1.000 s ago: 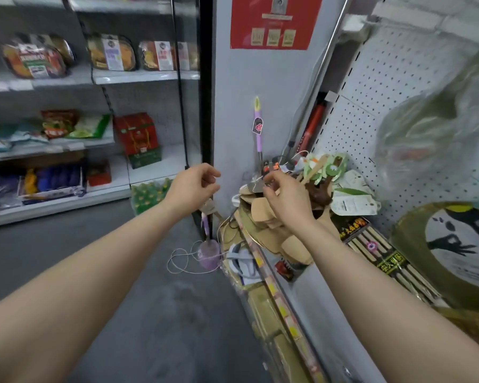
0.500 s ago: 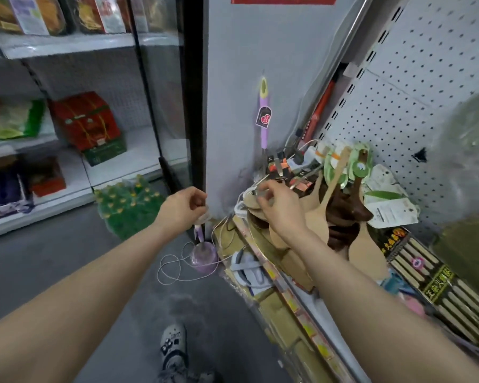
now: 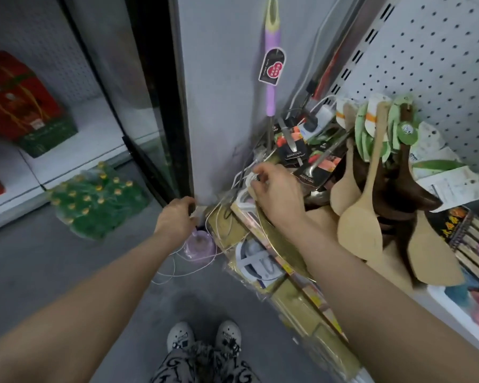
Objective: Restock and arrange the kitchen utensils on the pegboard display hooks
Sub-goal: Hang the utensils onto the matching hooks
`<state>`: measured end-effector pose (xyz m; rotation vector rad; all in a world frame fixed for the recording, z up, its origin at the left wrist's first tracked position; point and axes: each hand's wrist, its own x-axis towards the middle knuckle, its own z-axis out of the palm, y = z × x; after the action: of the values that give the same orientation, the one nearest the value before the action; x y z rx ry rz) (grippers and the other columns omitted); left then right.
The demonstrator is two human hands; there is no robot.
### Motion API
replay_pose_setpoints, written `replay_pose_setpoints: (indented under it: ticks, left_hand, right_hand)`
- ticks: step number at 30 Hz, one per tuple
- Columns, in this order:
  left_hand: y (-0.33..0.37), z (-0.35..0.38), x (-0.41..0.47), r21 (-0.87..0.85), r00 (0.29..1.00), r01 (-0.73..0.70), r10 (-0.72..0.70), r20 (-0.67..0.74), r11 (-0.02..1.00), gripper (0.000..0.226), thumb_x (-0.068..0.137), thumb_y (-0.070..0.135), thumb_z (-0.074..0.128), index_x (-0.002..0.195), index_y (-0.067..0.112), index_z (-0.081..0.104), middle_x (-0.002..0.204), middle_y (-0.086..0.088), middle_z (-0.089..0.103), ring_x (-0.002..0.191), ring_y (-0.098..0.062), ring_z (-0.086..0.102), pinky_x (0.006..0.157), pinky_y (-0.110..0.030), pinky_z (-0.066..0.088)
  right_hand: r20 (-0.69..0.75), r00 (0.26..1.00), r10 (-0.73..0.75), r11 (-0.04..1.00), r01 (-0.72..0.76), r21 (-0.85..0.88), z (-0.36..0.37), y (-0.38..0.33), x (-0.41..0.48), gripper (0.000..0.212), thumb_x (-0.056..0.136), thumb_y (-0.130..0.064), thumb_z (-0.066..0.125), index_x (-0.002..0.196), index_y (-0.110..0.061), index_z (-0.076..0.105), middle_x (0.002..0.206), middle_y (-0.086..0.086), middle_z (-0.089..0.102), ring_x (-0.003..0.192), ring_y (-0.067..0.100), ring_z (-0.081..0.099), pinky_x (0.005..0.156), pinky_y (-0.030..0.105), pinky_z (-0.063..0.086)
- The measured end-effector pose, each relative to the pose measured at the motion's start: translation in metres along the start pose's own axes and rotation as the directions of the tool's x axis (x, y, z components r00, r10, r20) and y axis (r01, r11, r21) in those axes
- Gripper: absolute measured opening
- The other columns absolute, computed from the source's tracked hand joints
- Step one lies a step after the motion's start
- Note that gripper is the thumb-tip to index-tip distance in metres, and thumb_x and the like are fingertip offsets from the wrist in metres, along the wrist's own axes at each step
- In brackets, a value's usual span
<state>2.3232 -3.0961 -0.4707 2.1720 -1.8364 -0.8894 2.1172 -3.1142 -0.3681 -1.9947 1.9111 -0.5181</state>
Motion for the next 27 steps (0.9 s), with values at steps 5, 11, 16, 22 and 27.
replay_pose_setpoints:
  ticks: [5, 11, 16, 22, 27]
  left_hand:
    - [-0.020, 0.050, 0.055, 0.141, 0.993, 0.050, -0.064, 0.098, 0.989, 0.040, 0.091, 0.029, 0.060, 0.125, 0.009, 0.056, 0.119, -0.016, 0.064, 0.112, -0.034, 0.058, 0.088, -0.038, 0.048]
    - [-0.038, 0.070, 0.082, 0.276, 0.995, 0.037, -0.063, 0.083, 0.960, 0.024, 0.082, 0.010, 0.064, 0.106, 0.014, 0.069, 0.097, -0.010, 0.072, 0.097, -0.028, 0.067, 0.083, -0.037, 0.056]
    - [0.002, 0.016, 0.071, 0.381, 0.999, -0.033, 0.044, -0.020, 0.924, 0.025, 0.090, 0.011, 0.051, 0.112, 0.011, 0.063, 0.109, -0.018, 0.065, 0.100, -0.038, 0.064, 0.077, -0.038, 0.051]
    - [0.071, -0.081, 0.034, 0.447, 0.938, -0.234, 0.322, -0.130, 0.863, 0.021, 0.096, 0.024, 0.047, 0.109, 0.016, 0.060, 0.103, -0.014, 0.068, 0.094, -0.037, 0.064, 0.069, -0.035, 0.044]
    - [0.128, -0.148, 0.007, 0.329, 0.827, -0.460, 0.533, -0.178, 0.825, 0.024, 0.094, 0.034, 0.049, 0.114, 0.022, 0.054, 0.096, -0.011, 0.070, 0.089, -0.038, 0.064, 0.069, -0.037, 0.046]
  right_hand:
    - [-0.015, 0.999, -0.042, 0.999, 0.043, 0.010, 0.031, 0.007, 0.019, 0.021, 0.093, -0.016, 0.060, 0.114, -0.018, 0.063, 0.102, 0.001, 0.061, 0.084, 0.018, 0.058, 0.074, 0.031, 0.044]
    - [-0.039, 0.997, -0.073, 0.997, 0.072, -0.023, 0.038, 0.012, 0.028, 0.022, 0.091, -0.014, 0.061, 0.112, -0.018, 0.064, 0.107, 0.004, 0.062, 0.085, 0.024, 0.063, 0.081, 0.043, 0.050]
    - [-0.021, 0.999, -0.026, 1.000, 0.026, 0.015, 0.021, 0.005, 0.029, 0.023, 0.090, -0.012, 0.062, 0.113, -0.018, 0.065, 0.103, 0.000, 0.065, 0.088, 0.019, 0.063, 0.082, 0.038, 0.052]
    - [0.106, 0.988, 0.110, 0.992, -0.115, 0.043, -0.015, -0.022, 0.030, 0.024, 0.093, -0.013, 0.057, 0.114, -0.021, 0.064, 0.097, 0.000, 0.069, 0.091, 0.020, 0.063, 0.074, 0.026, 0.043]
    - [0.286, 0.944, 0.163, 0.959, -0.219, 0.178, -0.051, -0.054, 0.038, 0.035, 0.082, -0.014, 0.073, 0.109, -0.030, 0.060, 0.089, -0.008, 0.061, 0.082, 0.014, 0.058, 0.076, 0.029, 0.046]
